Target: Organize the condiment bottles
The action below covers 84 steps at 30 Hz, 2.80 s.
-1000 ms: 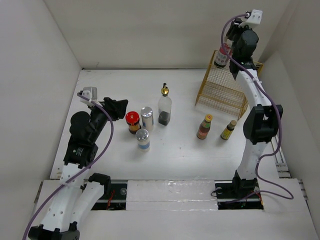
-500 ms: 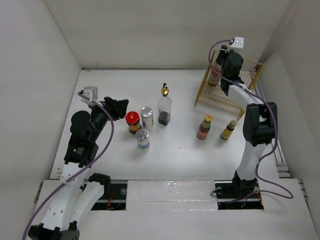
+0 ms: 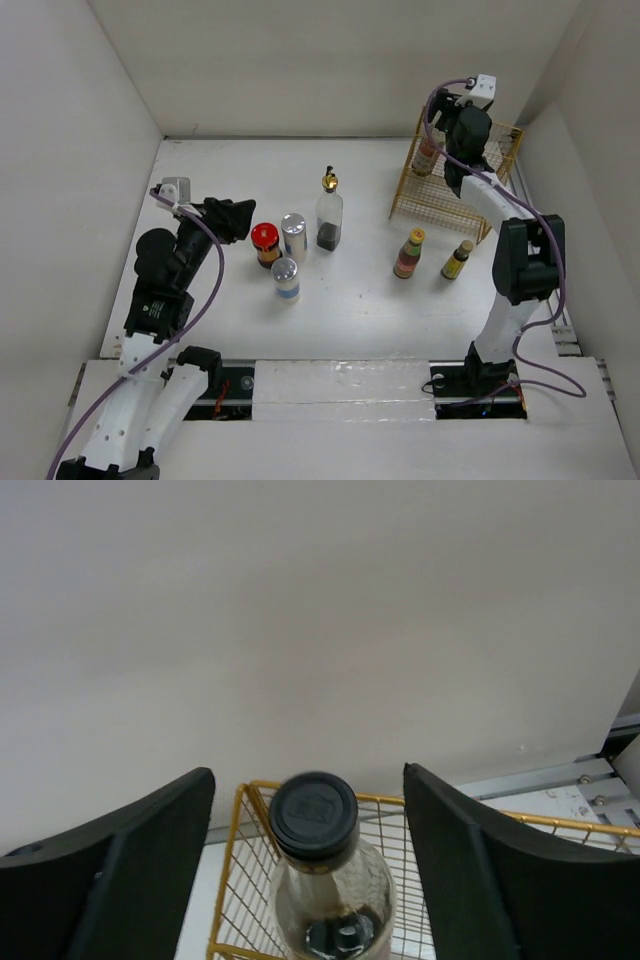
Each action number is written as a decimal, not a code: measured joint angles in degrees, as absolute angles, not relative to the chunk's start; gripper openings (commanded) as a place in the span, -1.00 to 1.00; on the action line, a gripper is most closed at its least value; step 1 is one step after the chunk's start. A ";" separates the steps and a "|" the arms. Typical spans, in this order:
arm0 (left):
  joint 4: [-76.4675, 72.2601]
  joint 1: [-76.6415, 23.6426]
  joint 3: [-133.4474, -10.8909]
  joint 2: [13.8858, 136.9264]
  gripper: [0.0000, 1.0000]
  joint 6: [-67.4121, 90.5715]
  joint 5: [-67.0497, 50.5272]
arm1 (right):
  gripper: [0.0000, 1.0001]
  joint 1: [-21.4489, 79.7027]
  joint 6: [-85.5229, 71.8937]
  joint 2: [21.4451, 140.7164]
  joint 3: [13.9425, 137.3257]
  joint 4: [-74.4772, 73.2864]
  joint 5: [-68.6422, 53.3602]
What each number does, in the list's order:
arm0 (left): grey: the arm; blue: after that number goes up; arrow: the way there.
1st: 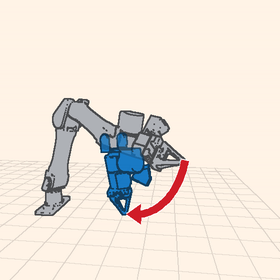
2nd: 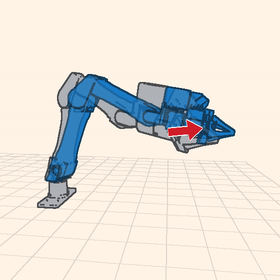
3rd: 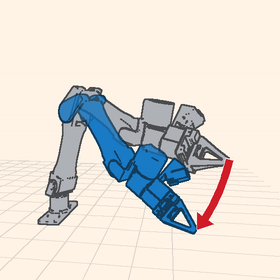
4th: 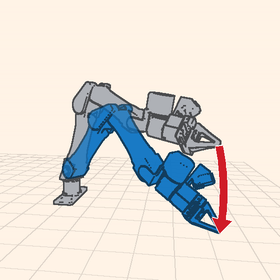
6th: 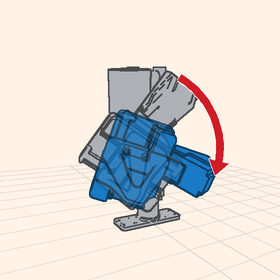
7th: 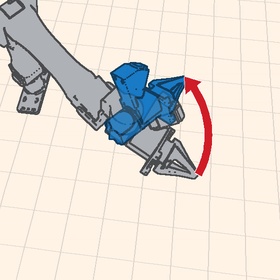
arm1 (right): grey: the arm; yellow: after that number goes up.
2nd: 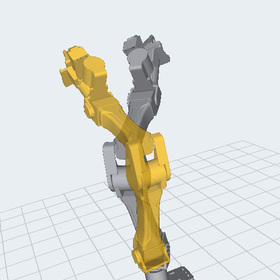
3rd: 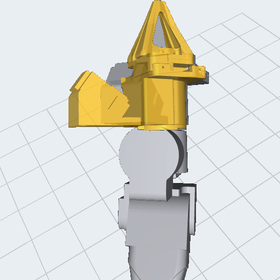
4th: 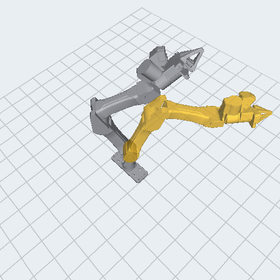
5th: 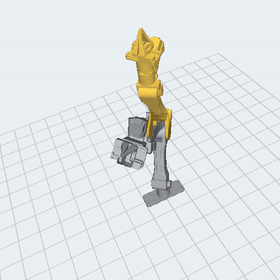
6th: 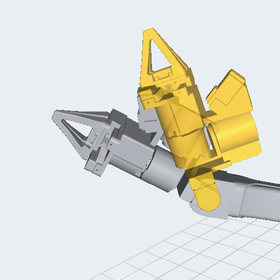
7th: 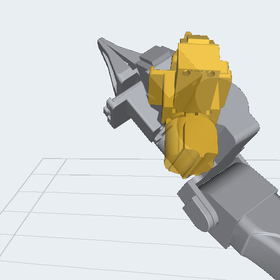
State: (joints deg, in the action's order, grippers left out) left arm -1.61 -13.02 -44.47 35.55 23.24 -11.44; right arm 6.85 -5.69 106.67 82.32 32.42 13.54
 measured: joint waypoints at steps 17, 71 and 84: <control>-1.85 -13.02 -44.23 34.63 0.32 25.04 -8.08 | 0.24 13.06 -4.19 81.58 76.25 20.84 -9.89; -1.85 -13.02 -44.23 35.88 0.37 25.34 -10.44 | -0.79 32.60 -2.44 100.20 67.55 32.86 -26.74; -1.87 -13.02 -44.23 35.42 0.37 25.34 -10.76 | -0.87 25.82 -4.71 82.52 80.58 22.11 -11.20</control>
